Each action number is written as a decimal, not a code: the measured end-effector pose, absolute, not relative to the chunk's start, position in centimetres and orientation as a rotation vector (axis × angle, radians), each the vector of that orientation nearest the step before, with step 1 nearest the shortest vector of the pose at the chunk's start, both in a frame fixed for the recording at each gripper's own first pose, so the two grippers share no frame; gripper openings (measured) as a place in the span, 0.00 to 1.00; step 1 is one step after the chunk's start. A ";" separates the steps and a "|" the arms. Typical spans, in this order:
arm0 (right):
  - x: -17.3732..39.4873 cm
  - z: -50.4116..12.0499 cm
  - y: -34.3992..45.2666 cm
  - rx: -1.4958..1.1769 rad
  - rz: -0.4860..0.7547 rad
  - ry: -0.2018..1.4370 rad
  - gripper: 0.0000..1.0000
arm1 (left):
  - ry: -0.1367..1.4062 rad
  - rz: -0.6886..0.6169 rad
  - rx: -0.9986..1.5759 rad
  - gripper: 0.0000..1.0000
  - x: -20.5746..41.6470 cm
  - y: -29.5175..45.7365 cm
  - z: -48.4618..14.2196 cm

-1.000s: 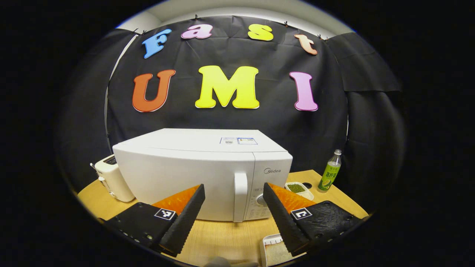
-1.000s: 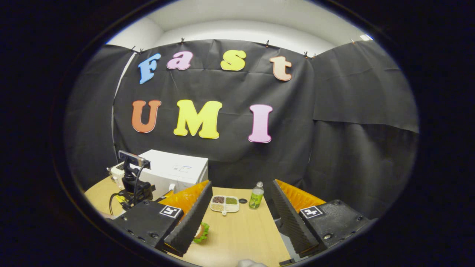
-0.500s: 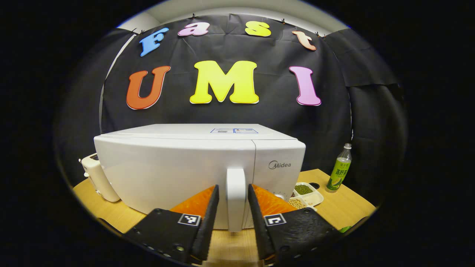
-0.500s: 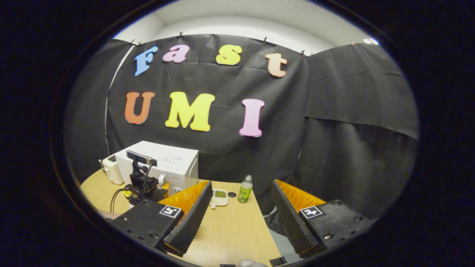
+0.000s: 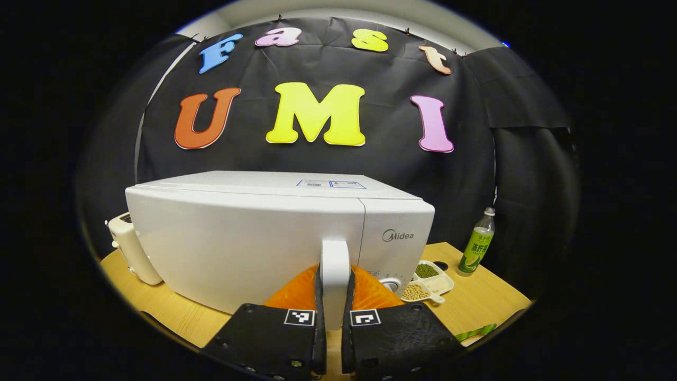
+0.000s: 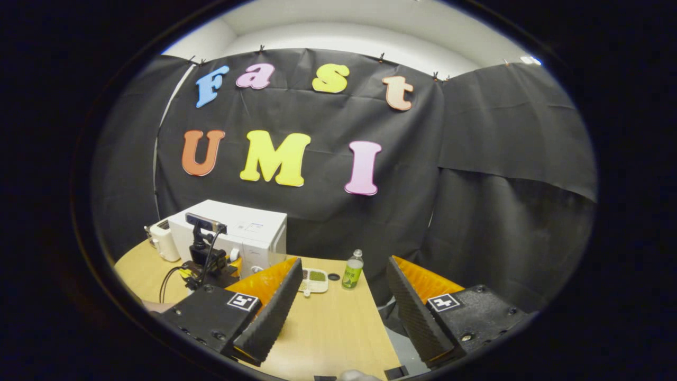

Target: Open the microwave oven with the left hand, put the food in, and close the microwave oven.

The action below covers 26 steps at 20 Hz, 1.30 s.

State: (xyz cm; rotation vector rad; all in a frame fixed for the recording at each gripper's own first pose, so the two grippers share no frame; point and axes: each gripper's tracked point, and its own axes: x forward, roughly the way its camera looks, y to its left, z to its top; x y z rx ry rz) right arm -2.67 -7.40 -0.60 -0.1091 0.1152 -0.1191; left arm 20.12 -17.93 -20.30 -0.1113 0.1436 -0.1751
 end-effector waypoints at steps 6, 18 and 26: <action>-2.2 -0.3 -6.5 -0.111 -0.090 0.103 0.96 | 0.135 -0.204 -0.094 0.05 17.2 -17.5 -20.4; -2.5 -0.9 -1.9 -0.094 0.037 0.105 0.96 | 0.130 -0.223 -0.048 0.29 10.4 -12.9 -20.8; -3.1 -0.8 -0.8 -0.106 0.071 0.088 0.96 | 0.154 -0.200 -0.036 0.98 8.4 -10.1 -20.7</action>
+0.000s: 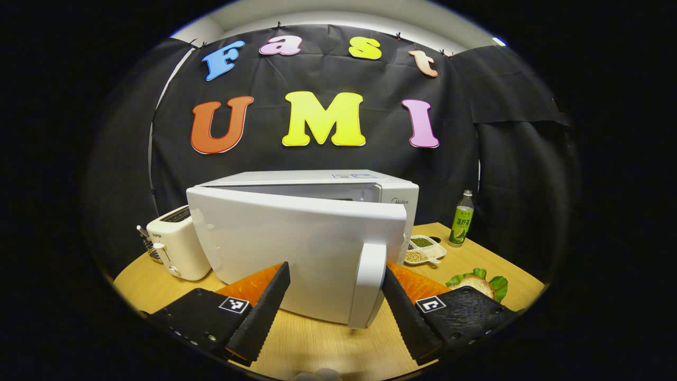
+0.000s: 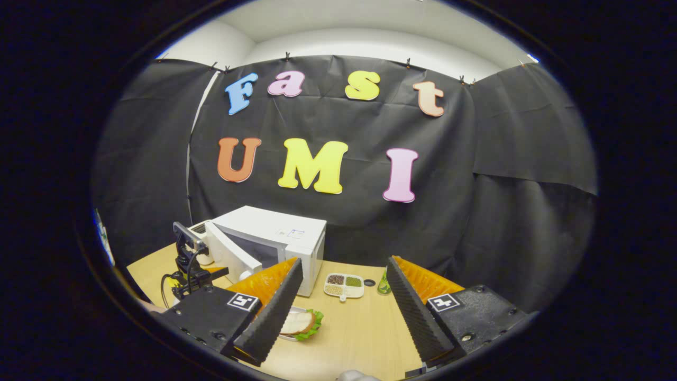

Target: Open the microwave oven with the left hand, put the food in, and close the microwave oven.

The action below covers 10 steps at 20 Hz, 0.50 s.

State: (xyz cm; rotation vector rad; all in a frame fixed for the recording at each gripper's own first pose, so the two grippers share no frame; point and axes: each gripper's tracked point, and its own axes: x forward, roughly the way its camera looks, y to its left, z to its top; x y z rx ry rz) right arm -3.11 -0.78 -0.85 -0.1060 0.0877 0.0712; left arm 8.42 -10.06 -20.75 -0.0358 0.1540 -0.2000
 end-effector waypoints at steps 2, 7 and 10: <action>-3.1 -1.0 -0.1 -0.101 0.083 0.087 0.96 | 0.163 -0.200 -0.040 0.98 7.4 -9.3 -21.0; -3.0 -2.2 2.1 -0.083 0.117 0.105 0.96 | 0.184 -0.183 -0.046 0.98 4.0 -6.3 -21.3; -3.3 -2.7 3.5 -0.069 0.134 0.113 0.96 | 0.199 -0.167 -0.053 0.98 2.0 -4.2 -21.8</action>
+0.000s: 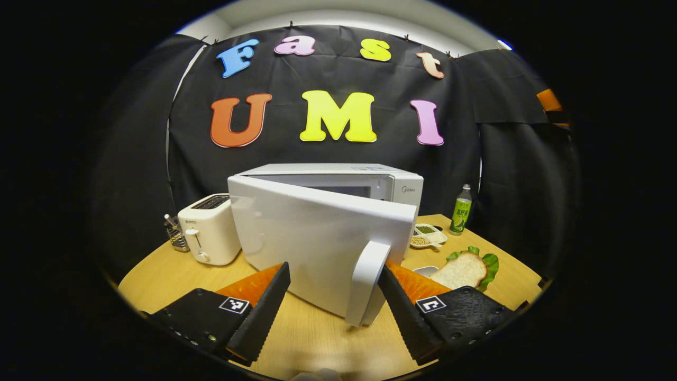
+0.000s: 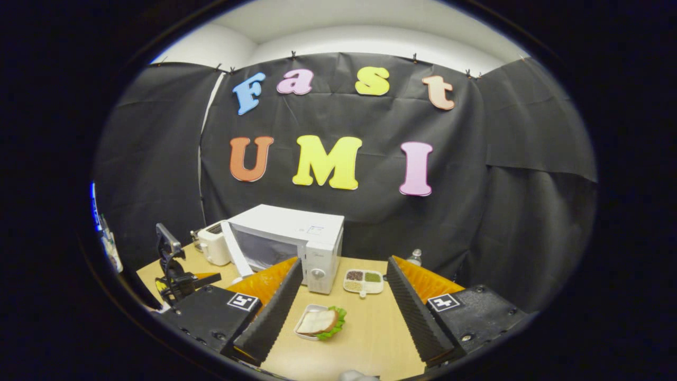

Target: Open the microwave oven with the left hand, put the food in, and close the microwave oven.

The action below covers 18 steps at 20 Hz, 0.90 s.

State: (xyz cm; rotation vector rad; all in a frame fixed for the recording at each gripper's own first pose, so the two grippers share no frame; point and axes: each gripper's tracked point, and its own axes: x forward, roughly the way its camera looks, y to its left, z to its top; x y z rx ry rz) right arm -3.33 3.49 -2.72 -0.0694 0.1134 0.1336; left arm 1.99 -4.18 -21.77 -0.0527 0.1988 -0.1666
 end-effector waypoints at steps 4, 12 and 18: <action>-4.0 -3.3 6.0 -0.045 0.172 0.122 0.96 | 0.204 -0.135 -0.018 0.98 -0.2 -0.8 -22.2; -5.3 -5.1 9.4 -0.033 0.219 0.144 0.96 | 0.234 -0.017 0.006 0.98 -4.2 7.9 -23.4; -4.9 -7.1 10.1 -0.018 0.233 0.177 0.96 | 0.268 0.078 0.015 0.97 -6.6 14.1 -24.4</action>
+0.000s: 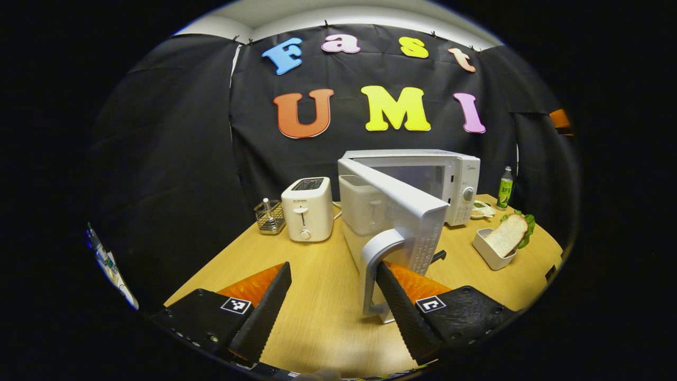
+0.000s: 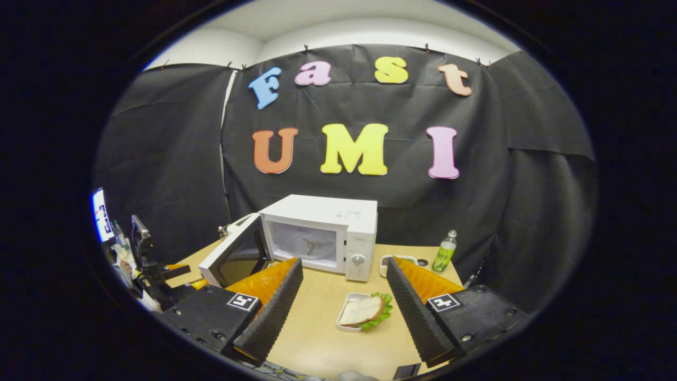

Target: Open the microwave oven with the left hand, put the food in, and close the microwave oven.

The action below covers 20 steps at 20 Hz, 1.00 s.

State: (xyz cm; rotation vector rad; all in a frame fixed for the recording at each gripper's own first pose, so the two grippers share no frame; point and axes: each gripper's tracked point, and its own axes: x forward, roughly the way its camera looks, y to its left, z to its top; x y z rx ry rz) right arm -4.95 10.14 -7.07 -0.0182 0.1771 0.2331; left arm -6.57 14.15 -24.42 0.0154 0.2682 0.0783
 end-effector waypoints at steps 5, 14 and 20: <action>-3.4 -9.1 8.7 -0.012 0.219 0.212 0.96 | 0.279 0.144 0.034 0.97 -8.6 17.3 -23.9; 2.0 -17.9 4.1 0.043 0.204 0.382 0.95 | 0.263 0.161 0.062 0.97 -10.2 16.0 -20.9; 6.5 -25.2 2.6 0.118 0.262 0.554 0.97 | 0.259 0.245 0.068 0.97 -10.5 15.4 -18.1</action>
